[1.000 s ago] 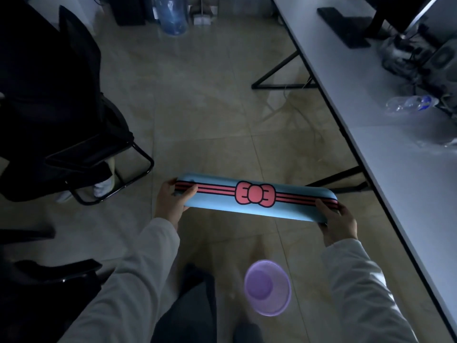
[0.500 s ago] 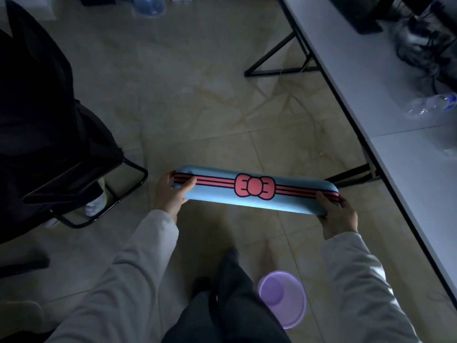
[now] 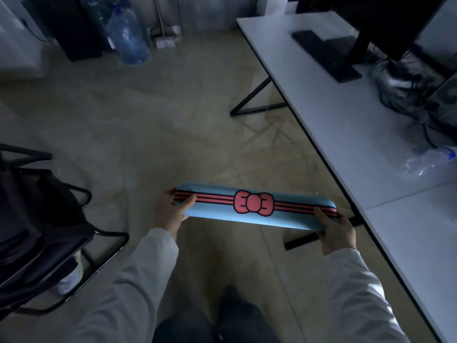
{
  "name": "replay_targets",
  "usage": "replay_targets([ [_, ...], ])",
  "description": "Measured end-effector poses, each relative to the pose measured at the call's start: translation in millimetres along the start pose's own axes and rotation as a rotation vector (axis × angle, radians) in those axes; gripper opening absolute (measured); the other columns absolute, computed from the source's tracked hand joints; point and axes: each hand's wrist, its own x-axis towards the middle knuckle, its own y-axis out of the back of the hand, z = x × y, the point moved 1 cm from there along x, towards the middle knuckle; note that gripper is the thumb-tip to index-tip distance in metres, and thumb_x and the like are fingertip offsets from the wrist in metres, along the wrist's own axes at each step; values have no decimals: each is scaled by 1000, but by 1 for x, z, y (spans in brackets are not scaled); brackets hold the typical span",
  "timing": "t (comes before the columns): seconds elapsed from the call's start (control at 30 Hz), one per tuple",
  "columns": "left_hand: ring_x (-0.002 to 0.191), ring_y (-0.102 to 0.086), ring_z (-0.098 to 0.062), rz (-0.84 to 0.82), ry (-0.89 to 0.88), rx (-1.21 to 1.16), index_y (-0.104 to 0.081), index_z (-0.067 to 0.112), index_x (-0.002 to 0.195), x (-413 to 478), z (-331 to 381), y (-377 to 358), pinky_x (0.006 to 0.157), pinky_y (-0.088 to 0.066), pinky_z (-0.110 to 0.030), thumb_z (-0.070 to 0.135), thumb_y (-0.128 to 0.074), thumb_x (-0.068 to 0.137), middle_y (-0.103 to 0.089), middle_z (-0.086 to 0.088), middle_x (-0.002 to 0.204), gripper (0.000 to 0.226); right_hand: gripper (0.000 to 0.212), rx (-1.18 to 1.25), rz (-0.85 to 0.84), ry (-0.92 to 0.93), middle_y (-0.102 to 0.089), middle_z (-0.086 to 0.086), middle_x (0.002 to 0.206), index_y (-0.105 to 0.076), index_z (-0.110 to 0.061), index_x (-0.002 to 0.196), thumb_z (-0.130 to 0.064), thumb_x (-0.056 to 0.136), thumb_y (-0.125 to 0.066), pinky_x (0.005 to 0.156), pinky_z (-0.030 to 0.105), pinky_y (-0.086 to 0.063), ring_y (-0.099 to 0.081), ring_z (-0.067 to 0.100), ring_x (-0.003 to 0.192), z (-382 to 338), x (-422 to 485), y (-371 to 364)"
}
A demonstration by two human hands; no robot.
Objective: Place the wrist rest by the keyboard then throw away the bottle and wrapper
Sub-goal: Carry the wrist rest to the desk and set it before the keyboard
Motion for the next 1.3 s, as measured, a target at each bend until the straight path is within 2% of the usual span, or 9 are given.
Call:
replay_targets([
  [0.17,85,-58,-11,9,21,-40,-48,16,103,54,26,-30,68,-50,-26,7,-67,79,-57,2,93,33,18,36,-8,0,-58,0,81,-56,-20,77,-6,76,-67,55,20,-54,-56,13,75,-30,46,-37],
  [0.37,86,-58,-11,-20,12,-19,-47,14,107,136,58,-57,73,-51,-29,6,-68,78,-57,3,92,36,29,60,22,-16,-59,0,86,-56,-11,102,-6,77,-67,66,26,-51,-57,15,81,-48,101,-89],
  [0.5,87,-58,-10,-72,16,-12,-47,15,109,202,88,-71,73,-51,-29,8,-68,78,-57,4,94,38,29,83,42,11,-59,2,86,-55,-9,104,-4,77,-66,64,25,-55,-59,17,79,-68,132,-141],
  [0.73,105,-55,-25,-138,24,41,-45,6,126,315,151,-82,93,-48,-42,7,-67,79,-57,-8,109,52,21,73,124,10,-58,3,84,-57,-10,94,-7,76,-68,69,31,-49,-56,20,80,-96,174,-229],
  [0.8,104,-54,-25,-166,28,41,-43,6,129,340,164,-88,92,-47,-40,5,-64,81,-57,-4,101,53,20,61,139,8,-58,3,83,-57,-11,92,-8,76,-69,72,33,-48,-56,19,80,-102,183,-250],
  [0.9,102,-53,-24,-175,43,39,-41,5,132,372,172,-98,89,-46,-36,6,-65,80,-54,-8,110,57,25,72,175,-14,-58,5,88,-56,-9,97,-8,76,-69,76,35,-49,-56,20,82,-108,200,-271],
  [1.03,105,-55,-26,-182,85,49,-42,5,132,410,177,-116,88,-48,-36,9,-69,77,-53,-11,117,61,32,65,210,-23,-59,8,96,-57,-9,105,-10,76,-69,75,33,-50,-56,27,95,-120,227,-289],
  [1.23,108,-56,-25,-212,133,59,-47,18,118,473,182,-159,87,-48,-35,12,-72,75,-55,-8,119,50,28,47,231,-41,-59,3,88,-57,-13,94,-14,72,-73,85,42,-49,-55,30,99,-141,280,-311],
  [1.3,105,-55,-24,-215,125,88,-46,21,113,494,190,-179,86,-48,-35,13,-71,75,-55,-5,112,46,48,50,230,-43,-61,9,96,-58,-13,96,-29,57,-82,83,41,-50,-57,28,95,-151,298,-320],
])
